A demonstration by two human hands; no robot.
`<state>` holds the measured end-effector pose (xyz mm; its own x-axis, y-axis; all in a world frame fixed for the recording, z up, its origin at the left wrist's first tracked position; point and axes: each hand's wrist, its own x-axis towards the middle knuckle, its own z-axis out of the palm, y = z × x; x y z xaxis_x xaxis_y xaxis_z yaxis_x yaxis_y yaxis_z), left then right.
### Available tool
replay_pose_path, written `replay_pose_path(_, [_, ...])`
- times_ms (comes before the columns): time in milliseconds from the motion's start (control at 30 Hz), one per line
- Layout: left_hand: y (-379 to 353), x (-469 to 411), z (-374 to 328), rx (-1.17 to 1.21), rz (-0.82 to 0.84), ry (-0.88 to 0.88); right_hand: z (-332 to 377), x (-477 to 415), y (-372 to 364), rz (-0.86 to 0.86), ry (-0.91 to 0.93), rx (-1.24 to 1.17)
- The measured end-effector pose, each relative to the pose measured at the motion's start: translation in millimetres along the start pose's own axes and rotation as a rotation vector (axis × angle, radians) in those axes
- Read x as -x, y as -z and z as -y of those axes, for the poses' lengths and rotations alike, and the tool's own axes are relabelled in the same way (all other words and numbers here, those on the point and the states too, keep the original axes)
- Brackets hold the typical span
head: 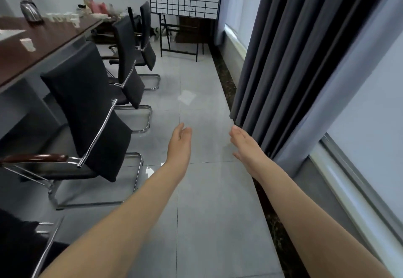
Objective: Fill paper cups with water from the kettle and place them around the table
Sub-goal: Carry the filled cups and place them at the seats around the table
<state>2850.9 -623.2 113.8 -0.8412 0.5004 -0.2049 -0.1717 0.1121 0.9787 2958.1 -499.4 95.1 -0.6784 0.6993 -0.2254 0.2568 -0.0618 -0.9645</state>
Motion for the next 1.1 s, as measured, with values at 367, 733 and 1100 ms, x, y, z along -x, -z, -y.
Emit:
replay_pose_path(367, [-78,-193,-36,-0.021,-0.03,-0.029,31,-217,31,0.032,-0.026,-0.011])
replay_pose_path(733, [-158,-393,-78,0.0,-0.137,0.007,85,-438,77,0.147,-0.017,0.052])
replay_pose_path(1100, [-201,-611,-110,0.022,-0.144,-0.005,127,-659,55,0.192,-0.051,0.027])
